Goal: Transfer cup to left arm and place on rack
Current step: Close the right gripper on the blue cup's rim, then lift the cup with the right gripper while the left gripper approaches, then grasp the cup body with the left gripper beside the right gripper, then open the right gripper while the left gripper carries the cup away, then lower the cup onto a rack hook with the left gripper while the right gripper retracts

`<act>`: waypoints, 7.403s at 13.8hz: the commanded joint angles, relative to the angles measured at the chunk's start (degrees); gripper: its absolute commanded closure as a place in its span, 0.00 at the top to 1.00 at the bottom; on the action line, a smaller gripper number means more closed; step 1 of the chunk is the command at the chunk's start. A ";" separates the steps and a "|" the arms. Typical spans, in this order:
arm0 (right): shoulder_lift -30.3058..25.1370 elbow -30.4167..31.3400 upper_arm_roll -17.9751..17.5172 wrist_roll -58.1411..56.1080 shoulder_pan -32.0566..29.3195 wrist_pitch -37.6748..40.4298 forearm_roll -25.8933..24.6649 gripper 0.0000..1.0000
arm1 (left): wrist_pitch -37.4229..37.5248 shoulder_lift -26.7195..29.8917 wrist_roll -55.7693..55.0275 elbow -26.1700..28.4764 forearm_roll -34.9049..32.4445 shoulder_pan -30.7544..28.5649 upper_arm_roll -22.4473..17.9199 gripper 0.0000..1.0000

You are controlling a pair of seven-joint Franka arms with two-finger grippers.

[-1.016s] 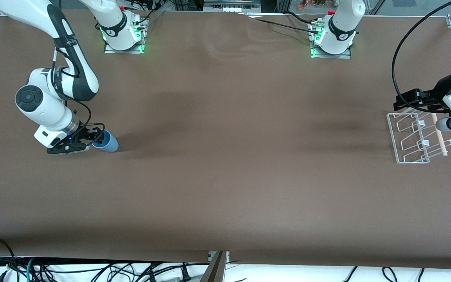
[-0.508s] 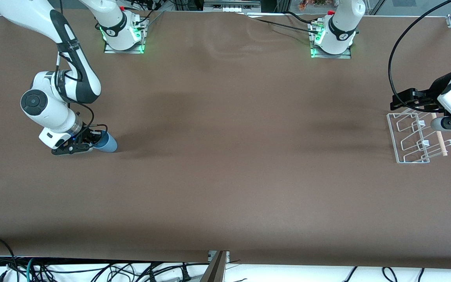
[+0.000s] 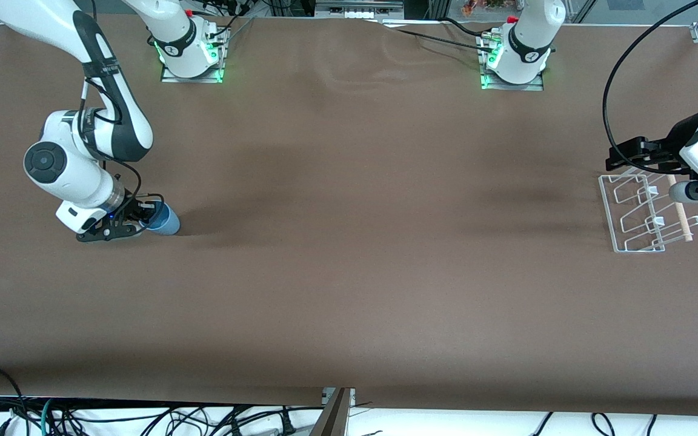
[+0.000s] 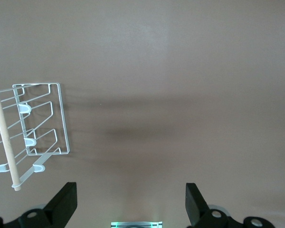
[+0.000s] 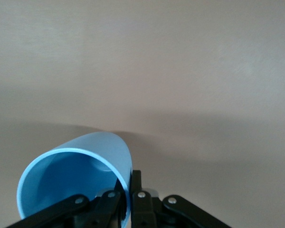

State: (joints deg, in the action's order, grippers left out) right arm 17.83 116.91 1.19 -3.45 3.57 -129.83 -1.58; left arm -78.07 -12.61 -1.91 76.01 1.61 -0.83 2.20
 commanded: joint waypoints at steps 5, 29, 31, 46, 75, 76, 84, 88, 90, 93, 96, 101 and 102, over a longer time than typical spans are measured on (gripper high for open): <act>-0.96 -11.43 -6.28 8.99 1.79 17.59 18.52 0.00 | -2.70 -0.57 8.37 -0.16 3.83 0.30 -0.18 1.00; 8.71 -28.85 -8.66 9.34 27.63 -4.29 67.76 0.00 | -26.23 -0.48 83.92 13.28 23.70 4.61 12.38 1.00; 8.80 -29.55 -8.66 10.21 29.21 -5.77 67.67 0.00 | -30.37 -0.57 83.21 14.60 23.79 4.70 14.14 1.00; 13.72 -36.41 -8.66 15.67 33.53 -13.96 67.67 0.00 | -39.35 -0.22 80.05 21.29 23.00 5.93 16.79 1.00; 0.37 -27.27 8.81 13.56 33.08 22.21 39.58 1.00 | -21.51 -2.33 78.21 23.56 -44.89 -2.07 3.16 0.00; -0.25 -27.27 10.49 13.48 33.08 25.12 36.33 1.00 | -20.20 -2.07 77.07 26.10 -50.25 -2.16 3.16 0.00; -6.05 -27.53 21.47 4.37 33.08 36.22 10.90 1.00 | -18.61 -1.72 61.08 44.74 -84.74 -1.46 3.43 0.00; -6.14 -32.01 30.89 -2.69 32.04 42.01 10.98 1.00 | -20.97 -2.24 55.97 47.83 -91.34 -3.03 3.16 0.00; -6.49 -33.41 27.14 -2.96 25.82 44.30 10.72 1.00 | -21.16 -2.33 55.26 48.62 -92.92 -3.39 2.90 0.00; -9.47 -32.29 14.77 -1.91 15.11 47.48 3.11 1.00 | -21.24 -2.94 54.22 49.24 -95.11 -4.00 2.90 0.00; -14.64 -23.00 3.33 -0.68 3.41 39.43 0.62 1.00 | -21.25 -3.91 49.21 50.90 -96.53 -4.18 2.81 0.00; -20.12 -18.74 -0.31 4.95 -2.76 38.69 0.08 1.00 | -21.33 -4.97 47.70 51.61 -96.62 -4.18 2.55 0.00; -20.64 -19.35 -0.13 4.69 -3.82 37.90 0.17 1.00 | -21.33 -5.05 47.62 51.70 -96.62 -4.18 2.46 0.00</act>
State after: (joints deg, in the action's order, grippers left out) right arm 0.10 96.11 2.32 0.33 2.71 -91.00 -1.14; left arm -98.94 -18.02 46.62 127.08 -93.09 -4.63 4.83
